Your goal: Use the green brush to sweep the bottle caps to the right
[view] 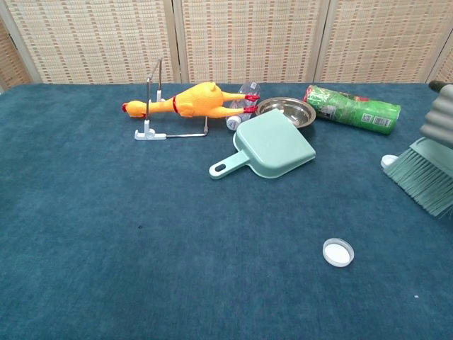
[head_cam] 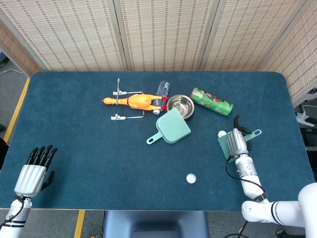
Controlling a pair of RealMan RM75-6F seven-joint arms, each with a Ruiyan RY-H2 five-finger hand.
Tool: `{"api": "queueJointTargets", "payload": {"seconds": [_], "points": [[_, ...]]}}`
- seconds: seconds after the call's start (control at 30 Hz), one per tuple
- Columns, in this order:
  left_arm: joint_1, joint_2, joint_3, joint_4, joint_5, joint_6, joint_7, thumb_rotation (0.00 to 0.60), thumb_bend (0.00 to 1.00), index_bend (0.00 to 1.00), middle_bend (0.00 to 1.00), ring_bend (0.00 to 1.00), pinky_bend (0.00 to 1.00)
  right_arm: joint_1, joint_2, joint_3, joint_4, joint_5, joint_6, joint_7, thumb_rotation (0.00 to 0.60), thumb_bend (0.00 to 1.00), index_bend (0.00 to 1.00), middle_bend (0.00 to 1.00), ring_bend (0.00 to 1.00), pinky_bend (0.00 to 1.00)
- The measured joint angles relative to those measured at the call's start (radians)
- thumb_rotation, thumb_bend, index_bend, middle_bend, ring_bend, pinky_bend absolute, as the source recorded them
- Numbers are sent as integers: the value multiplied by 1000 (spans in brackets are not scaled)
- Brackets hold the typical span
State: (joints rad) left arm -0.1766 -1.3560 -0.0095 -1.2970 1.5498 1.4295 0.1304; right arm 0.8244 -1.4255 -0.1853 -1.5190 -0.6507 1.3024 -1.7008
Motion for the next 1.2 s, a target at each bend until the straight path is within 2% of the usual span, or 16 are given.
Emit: {"api": "queueJointTargets", "payload": {"seconds": [0.17, 0.47, 0.57, 0.7, 0.87, 1.03, 1.2], "points": [[-2, -6, 2, 1, 0, -3, 11, 600, 478, 0, 0, 0, 73, -16, 50, 4, -21, -27, 3, 71, 600, 396, 881, 807, 540, 87], [-2, -9, 2, -1, 3, 3, 15, 600, 479, 0, 0, 0, 73, -37, 134, 20, -155, -178, 28, 228, 600, 396, 881, 806, 540, 87], [0, -3, 2, -5, 7, 13, 8, 600, 477, 0, 0, 0, 73, -39, 142, 4, -225, -274, 37, 240, 600, 396, 882, 807, 540, 87], [1, 0, 4, -4, 12, 15, -1, 600, 477, 0, 0, 0, 72, -45, 136, -37, -319, -458, 41, 223, 600, 396, 882, 808, 540, 87], [4, 4, 6, -7, 19, 27, -5, 600, 477, 0, 0, 0, 73, -58, 86, -83, -384, -621, 20, 157, 600, 396, 883, 810, 540, 87], [7, 7, 6, -8, 20, 32, -9, 600, 478, 0, 0, 0, 73, -83, 38, -105, -386, -657, -18, 72, 600, 396, 883, 810, 540, 87], [6, 5, 8, -8, 23, 29, -7, 600, 477, 0, 0, 0, 73, -103, 4, -100, -333, -645, -45, 27, 600, 396, 883, 810, 540, 87]]}}
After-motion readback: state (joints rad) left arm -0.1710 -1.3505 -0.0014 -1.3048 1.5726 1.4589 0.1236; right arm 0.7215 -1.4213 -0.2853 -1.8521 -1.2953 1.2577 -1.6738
